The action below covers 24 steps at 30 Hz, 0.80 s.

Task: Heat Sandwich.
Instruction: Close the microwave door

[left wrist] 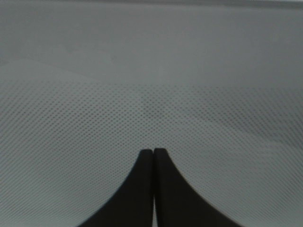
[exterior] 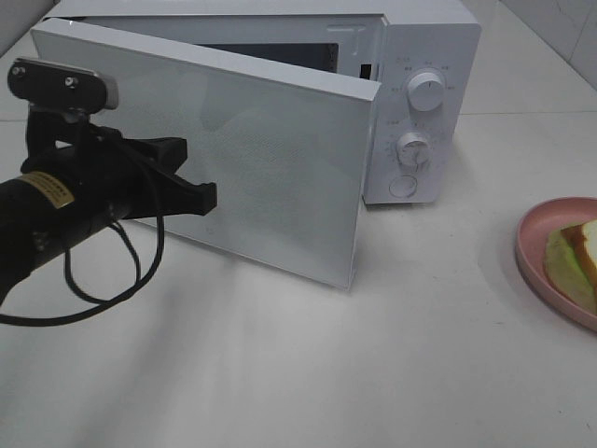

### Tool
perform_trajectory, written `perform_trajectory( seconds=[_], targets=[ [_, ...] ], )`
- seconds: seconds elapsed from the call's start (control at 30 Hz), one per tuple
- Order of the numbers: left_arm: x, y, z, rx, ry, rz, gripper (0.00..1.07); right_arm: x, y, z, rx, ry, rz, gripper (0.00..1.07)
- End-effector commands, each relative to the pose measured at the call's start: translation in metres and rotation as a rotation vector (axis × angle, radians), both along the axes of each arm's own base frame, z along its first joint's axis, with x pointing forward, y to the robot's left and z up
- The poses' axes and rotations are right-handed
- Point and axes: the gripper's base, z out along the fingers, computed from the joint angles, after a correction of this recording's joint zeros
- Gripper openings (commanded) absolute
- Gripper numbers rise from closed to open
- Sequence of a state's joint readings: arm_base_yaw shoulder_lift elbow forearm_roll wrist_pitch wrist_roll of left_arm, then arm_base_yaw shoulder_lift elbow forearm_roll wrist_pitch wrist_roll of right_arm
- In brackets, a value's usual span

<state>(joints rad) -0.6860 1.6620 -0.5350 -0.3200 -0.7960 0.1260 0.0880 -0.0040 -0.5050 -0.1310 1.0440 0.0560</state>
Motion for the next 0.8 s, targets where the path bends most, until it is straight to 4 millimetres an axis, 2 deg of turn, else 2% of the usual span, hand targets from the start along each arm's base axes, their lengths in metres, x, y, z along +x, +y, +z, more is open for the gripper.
perform_trajectory(
  seconds=[0.03,0.3,0.8],
  targets=[
    [0.006,-0.010,0.003,-0.001,-0.005,0.007,0.00,-0.003,0.000,0.000,-0.001,-0.029,-0.003,0.76],
    [0.033,-0.049,0.011,-0.013,-0.002,-0.023,0.00,-0.003,0.000,0.000,-0.001,-0.029,-0.003,0.76],
    [0.071,-0.088,0.010,-0.027,0.027,-0.054,0.00,-0.003,0.000,0.000,-0.001,-0.029,-0.003,0.76]
  ],
)
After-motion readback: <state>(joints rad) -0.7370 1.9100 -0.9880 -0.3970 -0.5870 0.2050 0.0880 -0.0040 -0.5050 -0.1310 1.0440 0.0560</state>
